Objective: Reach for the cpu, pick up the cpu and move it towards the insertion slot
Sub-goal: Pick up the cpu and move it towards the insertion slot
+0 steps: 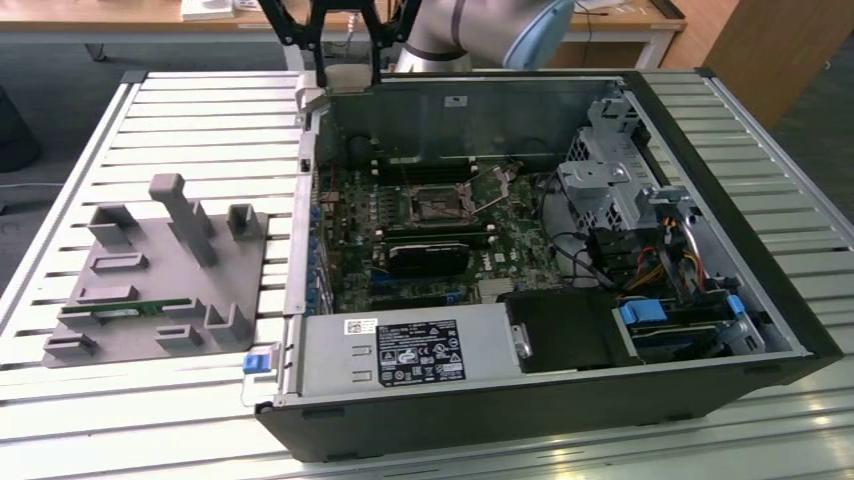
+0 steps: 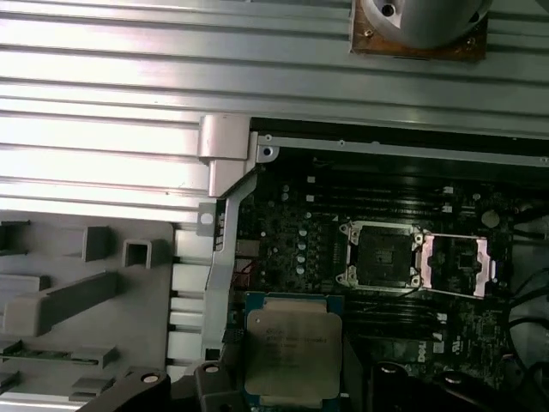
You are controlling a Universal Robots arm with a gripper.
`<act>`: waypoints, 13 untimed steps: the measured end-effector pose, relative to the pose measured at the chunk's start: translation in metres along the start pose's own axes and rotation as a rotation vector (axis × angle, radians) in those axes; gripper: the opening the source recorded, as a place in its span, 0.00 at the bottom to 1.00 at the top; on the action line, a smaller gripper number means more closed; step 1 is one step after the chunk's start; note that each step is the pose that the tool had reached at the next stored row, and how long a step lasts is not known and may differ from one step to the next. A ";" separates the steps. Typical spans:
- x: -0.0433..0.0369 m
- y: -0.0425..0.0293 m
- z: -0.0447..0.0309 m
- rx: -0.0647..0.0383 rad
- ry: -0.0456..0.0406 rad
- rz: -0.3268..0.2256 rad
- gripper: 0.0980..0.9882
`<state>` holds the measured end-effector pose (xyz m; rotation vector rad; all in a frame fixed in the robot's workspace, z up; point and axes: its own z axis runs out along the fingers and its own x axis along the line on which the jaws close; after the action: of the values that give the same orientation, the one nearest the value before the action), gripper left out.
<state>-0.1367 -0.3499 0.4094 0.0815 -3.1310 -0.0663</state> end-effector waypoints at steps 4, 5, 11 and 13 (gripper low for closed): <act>-0.0123 0.0042 0.0003 0.000 0.0001 0.000 0.50; -0.0159 0.0044 0.0004 0.000 0.0001 0.000 0.50; -0.0376 0.0063 0.0007 0.000 0.0000 0.000 0.50; -0.0446 0.0066 0.0008 0.000 -0.0001 0.000 0.50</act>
<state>-0.0926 -0.3410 0.4086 0.0817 -3.1311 -0.0663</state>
